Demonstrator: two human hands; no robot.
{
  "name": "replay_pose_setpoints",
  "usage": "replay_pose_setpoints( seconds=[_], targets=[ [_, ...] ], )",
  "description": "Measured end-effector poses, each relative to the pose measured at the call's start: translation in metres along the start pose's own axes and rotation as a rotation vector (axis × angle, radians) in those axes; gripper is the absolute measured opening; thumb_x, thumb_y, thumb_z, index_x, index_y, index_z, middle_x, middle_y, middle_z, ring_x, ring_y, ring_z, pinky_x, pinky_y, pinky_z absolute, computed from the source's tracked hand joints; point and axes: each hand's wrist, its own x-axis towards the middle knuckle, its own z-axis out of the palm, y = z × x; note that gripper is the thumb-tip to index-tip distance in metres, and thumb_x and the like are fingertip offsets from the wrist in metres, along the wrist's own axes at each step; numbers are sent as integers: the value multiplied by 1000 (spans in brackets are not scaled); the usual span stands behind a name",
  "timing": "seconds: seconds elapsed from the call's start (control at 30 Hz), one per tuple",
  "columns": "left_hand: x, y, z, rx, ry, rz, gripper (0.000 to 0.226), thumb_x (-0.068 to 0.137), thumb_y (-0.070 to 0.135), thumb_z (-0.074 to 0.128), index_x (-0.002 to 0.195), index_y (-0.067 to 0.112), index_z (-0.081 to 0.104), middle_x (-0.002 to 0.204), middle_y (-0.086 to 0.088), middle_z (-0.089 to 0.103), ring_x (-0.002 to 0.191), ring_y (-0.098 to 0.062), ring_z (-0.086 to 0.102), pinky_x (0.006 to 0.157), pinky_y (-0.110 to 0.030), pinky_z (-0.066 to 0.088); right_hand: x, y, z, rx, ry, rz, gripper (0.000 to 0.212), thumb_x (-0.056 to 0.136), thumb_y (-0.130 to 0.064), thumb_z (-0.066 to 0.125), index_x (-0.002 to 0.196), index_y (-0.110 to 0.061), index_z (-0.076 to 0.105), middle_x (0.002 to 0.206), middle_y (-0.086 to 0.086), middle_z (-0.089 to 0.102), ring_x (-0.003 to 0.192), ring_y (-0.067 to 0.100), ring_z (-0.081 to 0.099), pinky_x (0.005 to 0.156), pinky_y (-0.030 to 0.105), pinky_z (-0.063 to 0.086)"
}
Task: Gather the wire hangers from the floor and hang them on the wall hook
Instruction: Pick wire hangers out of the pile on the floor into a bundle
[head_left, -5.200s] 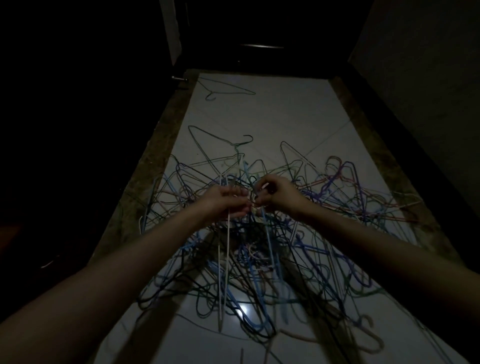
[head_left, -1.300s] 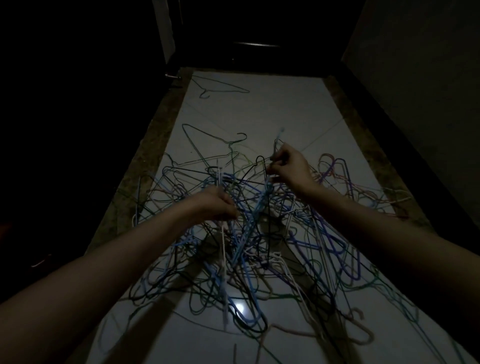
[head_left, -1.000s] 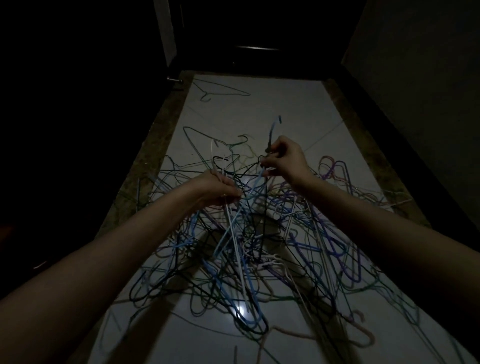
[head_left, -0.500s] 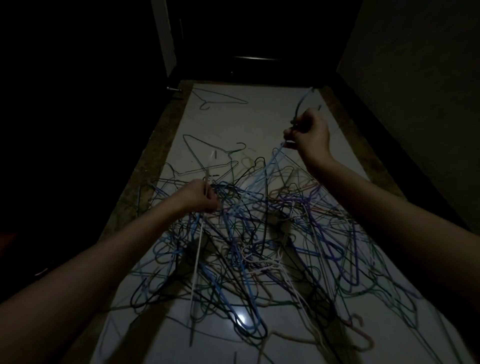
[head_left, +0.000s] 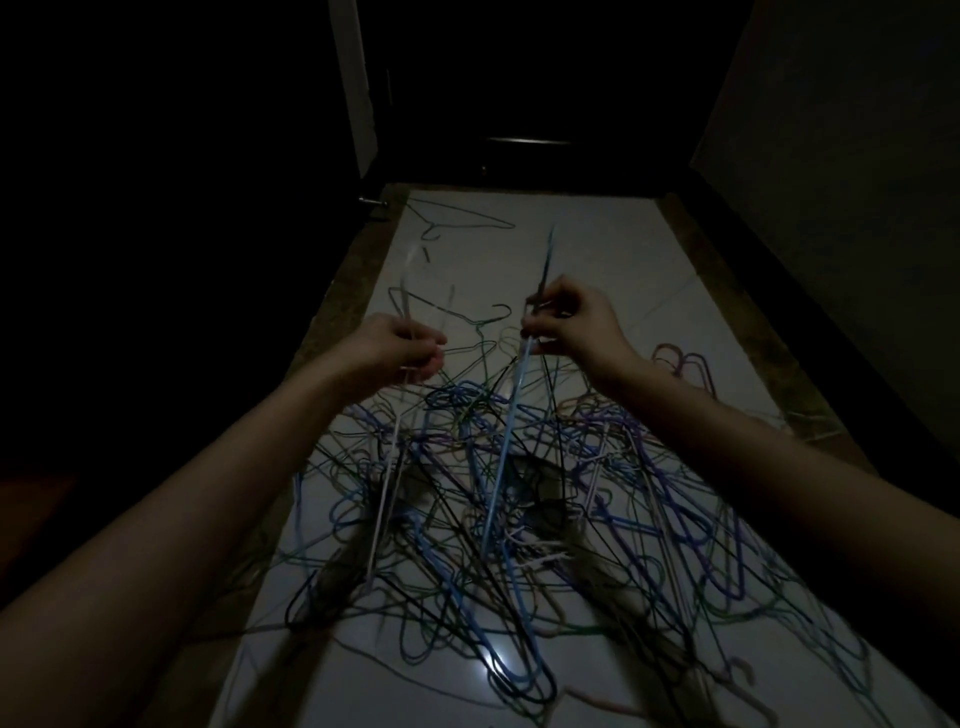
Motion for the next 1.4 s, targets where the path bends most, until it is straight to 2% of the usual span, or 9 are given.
replay_pose_setpoints(
  seconds=[0.17,0.33,0.5,0.67,0.8,1.0,1.2,1.3,1.4],
  targets=[
    [6,-5,22,-227,-1,-58,27,91,-3,53,118,-3,53,88,-14,63,75,-16,63,57,-17,55,-11,7,29,-12,-126,45,17,86,7,56,101,-1,59,83,12,61,76,22,64,66,33,60],
    [15,-12,39,-388,-31,-74,38,91,-6,48,128,4,49,117,-19,62,96,-24,65,69,-27,59,-7,16,48,-97,-25,-2,20,83,4,61,102,0,66,85,10,63,85,29,66,76,39,59],
    [20,-15,36,-535,11,-87,39,89,-13,44,118,12,50,99,-14,63,87,-23,65,65,-28,59,1,24,52,-157,-57,-23,25,81,1,64,106,-7,64,84,16,70,79,25,69,74,32,58],
    [30,-30,27,-430,1,-76,31,87,-14,49,110,5,58,93,-13,65,85,-19,66,70,-24,59,15,45,46,-121,-48,63,20,86,-1,61,106,0,62,90,12,64,78,15,61,60,16,49],
    [43,-45,12,-347,79,-48,30,84,-14,54,111,-2,60,90,-11,65,84,-16,64,70,-17,56,26,88,32,-194,-28,181,20,86,0,60,106,0,60,91,14,58,82,21,56,59,21,46],
    [64,-54,1,-315,173,-17,23,87,-12,52,83,9,59,83,-13,62,72,-16,63,63,-17,56,52,149,31,-409,-65,270,24,84,-6,66,108,-5,60,94,9,61,85,19,57,61,22,45],
    [90,-66,3,-318,235,-8,19,91,-8,49,99,6,60,89,-10,65,78,-16,66,75,-27,58,76,178,44,-440,-135,396,35,88,-11,62,123,-6,55,113,17,61,90,28,60,76,34,50],
    [95,-68,2,-279,240,11,18,91,-6,50,102,4,59,87,-9,65,75,-14,66,69,-23,58,84,188,55,-497,-198,382,38,91,-15,59,126,-3,54,124,20,57,106,29,58,90,37,48],
    [97,-69,3,-223,262,41,18,91,-7,50,103,3,59,86,-10,64,71,-11,65,62,-18,56,85,194,60,-528,-131,373,29,90,-23,60,108,0,63,106,17,66,90,23,61,75,32,48]
  ],
)
